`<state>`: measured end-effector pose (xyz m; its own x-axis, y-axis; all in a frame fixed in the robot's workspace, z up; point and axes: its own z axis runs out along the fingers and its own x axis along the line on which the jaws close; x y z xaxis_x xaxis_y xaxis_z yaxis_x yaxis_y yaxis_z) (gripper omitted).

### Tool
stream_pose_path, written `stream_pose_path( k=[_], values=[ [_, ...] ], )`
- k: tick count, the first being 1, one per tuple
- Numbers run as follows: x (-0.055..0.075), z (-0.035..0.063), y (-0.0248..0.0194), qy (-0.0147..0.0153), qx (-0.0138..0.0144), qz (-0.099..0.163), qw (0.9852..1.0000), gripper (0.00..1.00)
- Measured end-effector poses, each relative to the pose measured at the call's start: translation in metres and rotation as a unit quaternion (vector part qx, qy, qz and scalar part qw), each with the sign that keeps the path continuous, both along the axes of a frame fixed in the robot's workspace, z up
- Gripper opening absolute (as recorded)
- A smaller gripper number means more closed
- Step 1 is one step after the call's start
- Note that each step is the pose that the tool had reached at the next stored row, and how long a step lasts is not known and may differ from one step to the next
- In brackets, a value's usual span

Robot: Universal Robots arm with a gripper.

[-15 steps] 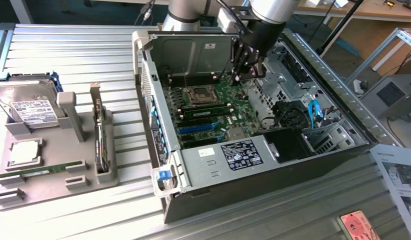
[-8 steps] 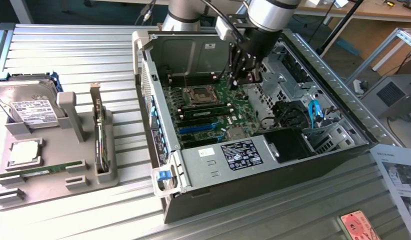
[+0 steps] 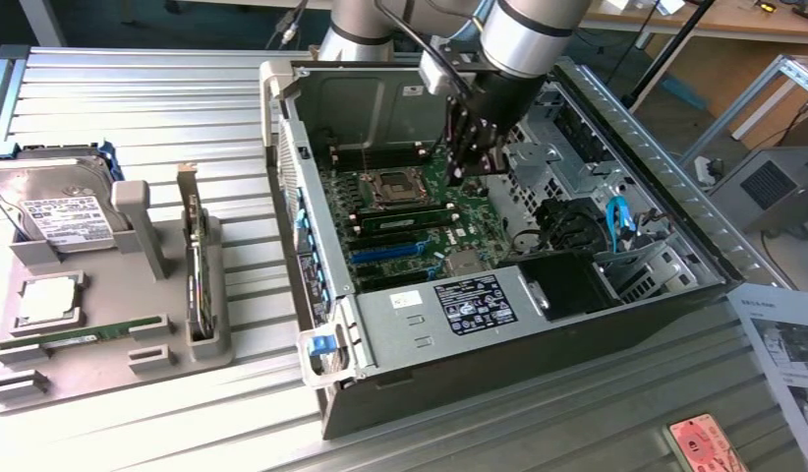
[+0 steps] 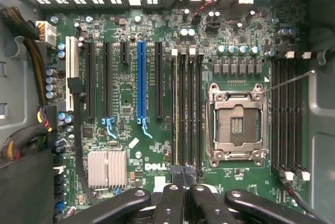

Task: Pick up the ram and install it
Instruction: 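Press down the ram until it locks into place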

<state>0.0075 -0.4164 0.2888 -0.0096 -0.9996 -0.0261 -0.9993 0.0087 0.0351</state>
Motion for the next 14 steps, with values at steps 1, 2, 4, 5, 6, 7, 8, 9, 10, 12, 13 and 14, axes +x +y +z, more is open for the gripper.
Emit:
stream_pose_path(
  k=[1,2,4,5,6,7,8,9,10,12,13,14],
  values=[
    [0.0,-0.0017,0.0,0.0,0.0,0.0,1.0,0.11],
    [0.0,-0.0036,0.0,0.0,-0.0001,0.0,1.0,0.11],
    [0.0,-0.0075,0.0,0.0,0.0,0.0,1.0,0.11],
    [0.0,-0.0093,0.0,0.0,0.0,0.0,1.0,0.11],
    [0.0,-0.0122,0.0,0.0,-0.0001,0.0,1.0,0.11],
    [0.0,-0.0144,0.0,0.0,-0.0001,0.0,1.0,0.11],
    [0.0,-0.0164,0.0,0.0,-0.0001,0.0,1.0,0.11],
    [0.0,-0.0189,0.0,0.0,0.0,0.0,1.0,0.11],
    [0.0,-0.0207,0.0,0.0,0.0,0.0,1.0,0.11],
    [0.0,-0.0254,0.0,0.0,-0.0001,0.0,1.0,0.11],
    [0.0,-0.0278,-0.0001,0.0,0.0,0.0,1.0,0.11],
    [0.0,-0.0299,-0.0002,0.0,0.0,0.0,1.0,0.11]
  ],
)
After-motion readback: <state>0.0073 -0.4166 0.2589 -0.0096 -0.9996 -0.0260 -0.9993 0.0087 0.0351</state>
